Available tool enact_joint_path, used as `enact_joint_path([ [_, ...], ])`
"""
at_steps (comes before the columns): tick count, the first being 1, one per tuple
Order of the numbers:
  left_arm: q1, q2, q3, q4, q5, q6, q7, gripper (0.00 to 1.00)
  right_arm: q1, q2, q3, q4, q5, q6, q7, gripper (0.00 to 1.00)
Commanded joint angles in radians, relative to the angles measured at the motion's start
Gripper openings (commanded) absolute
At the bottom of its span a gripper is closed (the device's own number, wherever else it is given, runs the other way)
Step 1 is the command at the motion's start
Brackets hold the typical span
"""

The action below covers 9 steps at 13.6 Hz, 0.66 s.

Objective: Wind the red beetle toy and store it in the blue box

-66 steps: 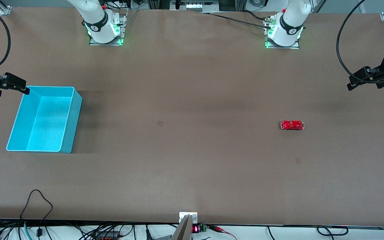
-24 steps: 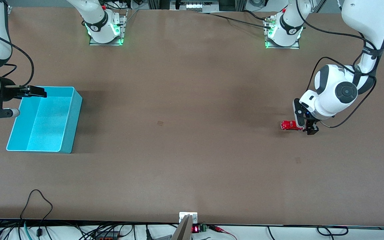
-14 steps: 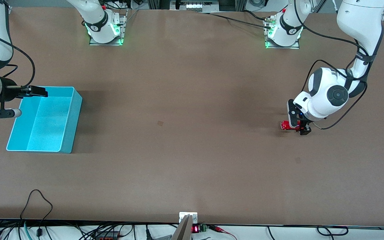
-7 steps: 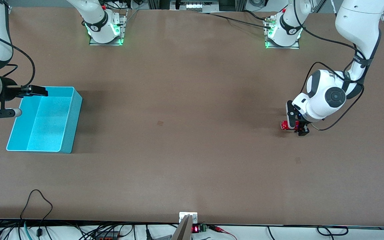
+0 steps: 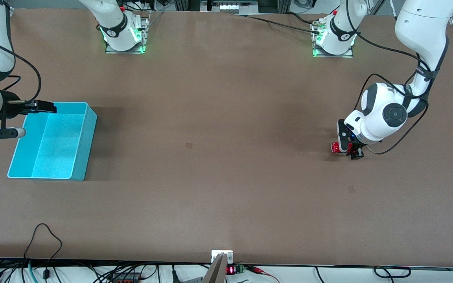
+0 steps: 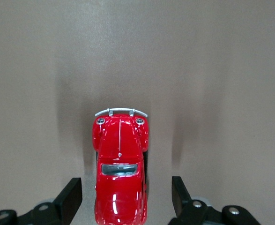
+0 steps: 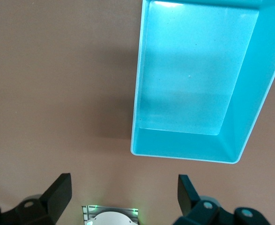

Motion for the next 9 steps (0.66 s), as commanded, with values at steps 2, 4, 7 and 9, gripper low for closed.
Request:
enact_joint_path([
  [2, 0.011, -0.005, -0.006, 0.004, 0.013, 0.008, 0.018, 0.55, -0.004, -0.001, 0.005, -0.002, 0.002, -0.012, 0.006, 1.00],
  [4, 0.011, -0.008, -0.006, 0.004, 0.013, 0.008, 0.018, 0.44, -0.004, -0.003, 0.005, -0.002, 0.002, -0.014, 0.006, 1.00],
  [7, 0.013, -0.011, -0.006, 0.002, 0.013, 0.005, 0.024, 0.42, -0.004, -0.003, 0.005, -0.002, 0.002, -0.015, 0.006, 1.00],
  [9, 0.013, -0.009, -0.006, 0.004, 0.013, 0.005, 0.031, 0.39, -0.004, -0.003, 0.005, -0.002, 0.002, -0.015, 0.006, 1.00],
])
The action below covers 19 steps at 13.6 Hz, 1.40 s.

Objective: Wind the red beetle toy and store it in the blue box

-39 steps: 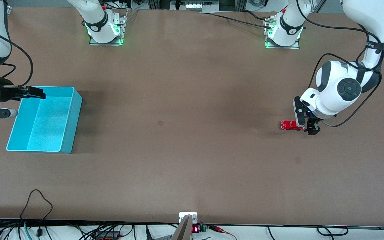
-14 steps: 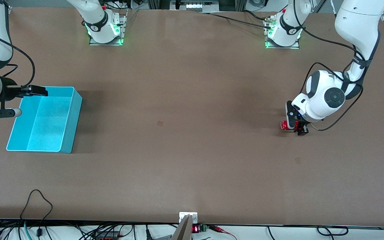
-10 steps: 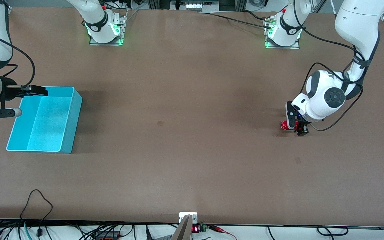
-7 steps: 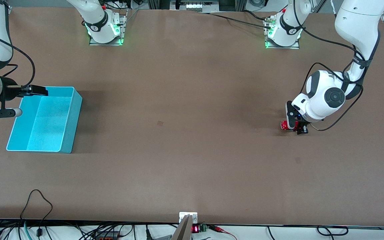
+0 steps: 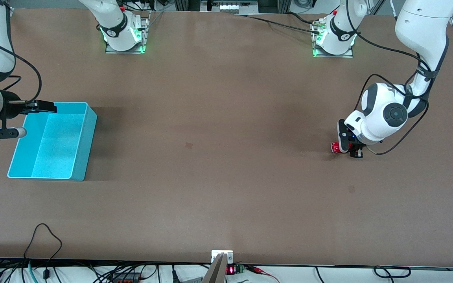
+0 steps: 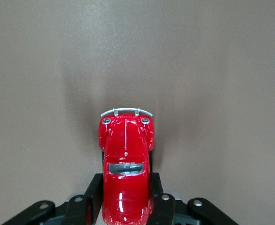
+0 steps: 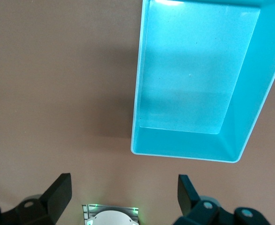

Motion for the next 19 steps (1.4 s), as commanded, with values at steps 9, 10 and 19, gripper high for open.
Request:
enact_joint_path([
  [9, 0.018, -0.003, -0.006, 0.003, 0.014, -0.004, 0.063, 0.36, -0.004, -0.004, 0.005, -0.002, 0.002, -0.011, 0.006, 1.00],
  [10, 0.019, 0.000, -0.006, 0.007, 0.014, -0.004, 0.103, 0.36, -0.004, -0.004, 0.005, -0.002, 0.002, -0.011, 0.006, 1.00],
  [19, 0.248, 0.048, -0.006, 0.033, 0.014, -0.007, 0.325, 0.36, -0.004, -0.002, 0.005, -0.002, 0.002, -0.011, 0.006, 1.00],
])
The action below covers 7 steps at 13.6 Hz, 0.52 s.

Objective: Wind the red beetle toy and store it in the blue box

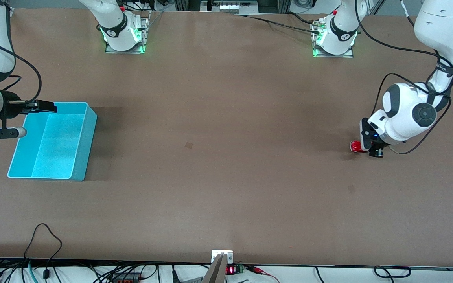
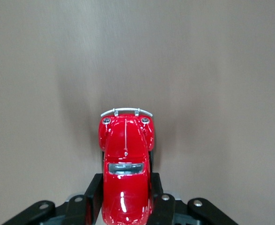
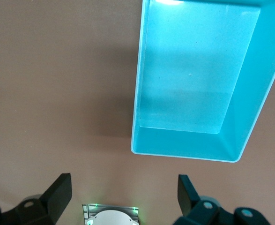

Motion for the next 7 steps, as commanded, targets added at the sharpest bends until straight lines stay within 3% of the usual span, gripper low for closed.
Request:
enact_joint_path([
  [1, 0.087, 0.050, -0.006, 0.034, 0.012, -0.007, 0.127, 0.36, -0.004, -0.003, 0.005, -0.001, 0.002, -0.011, 0.006, 1.00],
  [4, 0.171, 0.053, -0.006, 0.047, 0.012, -0.007, 0.212, 0.39, -0.006, -0.003, 0.005, -0.001, 0.002, -0.016, 0.006, 1.00],
  [5, 0.187, 0.051, -0.006, 0.049, 0.012, -0.007, 0.214, 0.50, -0.006, -0.003, 0.005, -0.001, 0.002, -0.016, 0.006, 1.00],
  [6, 0.185, 0.042, -0.007, 0.051, 0.011, -0.010, 0.214, 0.88, -0.006, -0.003, 0.005, -0.001, 0.002, -0.016, 0.006, 1.00],
  [7, 0.179, 0.019, -0.012, 0.051, 0.012, -0.021, 0.214, 1.00, -0.006, -0.003, 0.005, -0.001, 0.002, -0.016, 0.006, 1.00],
])
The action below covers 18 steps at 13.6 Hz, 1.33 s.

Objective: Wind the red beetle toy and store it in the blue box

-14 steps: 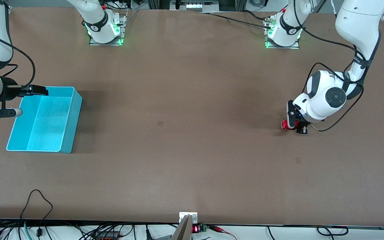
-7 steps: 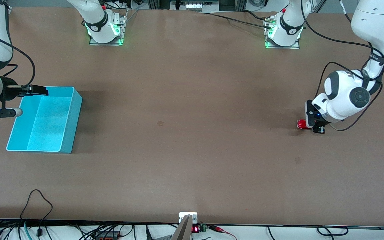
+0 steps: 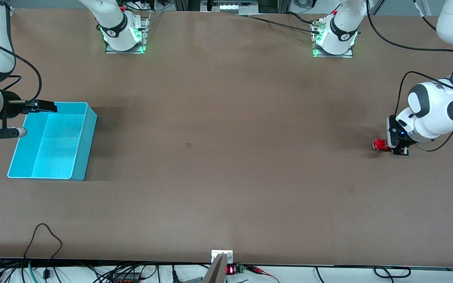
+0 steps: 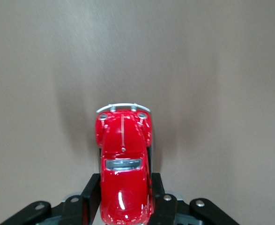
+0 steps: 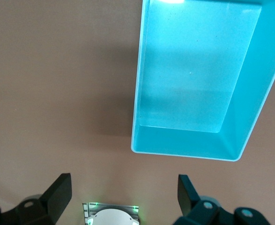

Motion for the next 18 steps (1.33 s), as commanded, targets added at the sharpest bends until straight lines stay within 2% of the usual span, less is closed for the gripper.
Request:
enact_joint_path([
  [1, -0.004, -0.035, -0.040, 0.016, 0.012, -0.047, 0.014, 1.00, -0.004, -0.003, 0.005, -0.001, 0.002, -0.010, 0.005, 1.00],
  [4, -0.007, -0.124, -0.143, 0.079, 0.011, -0.238, 0.008, 1.00, -0.004, -0.003, 0.005, -0.001, 0.002, -0.010, 0.005, 1.00],
  [7, -0.011, -0.140, -0.199, 0.171, 0.008, -0.439, 0.005, 1.00, -0.004, -0.003, 0.005, -0.001, 0.002, -0.012, 0.003, 1.00],
  [10, -0.019, -0.146, -0.213, 0.212, -0.004, -0.469, -0.042, 1.00, -0.004, -0.003, 0.005, -0.001, 0.002, -0.012, 0.003, 1.00],
  [12, -0.021, -0.140, -0.213, 0.232, -0.004, -0.469, -0.168, 1.00, -0.004, -0.003, 0.005, -0.001, 0.002, -0.012, 0.003, 1.00],
  [16, -0.021, -0.137, -0.213, 0.242, -0.008, -0.460, -0.649, 1.00, -0.004, -0.003, 0.005, -0.001, 0.002, -0.012, 0.003, 1.00],
  [18, -0.019, -0.132, -0.209, 0.286, -0.004, -0.458, -0.867, 1.00, -0.004, -0.003, 0.005, -0.001, 0.002, -0.013, 0.002, 1.00],
])
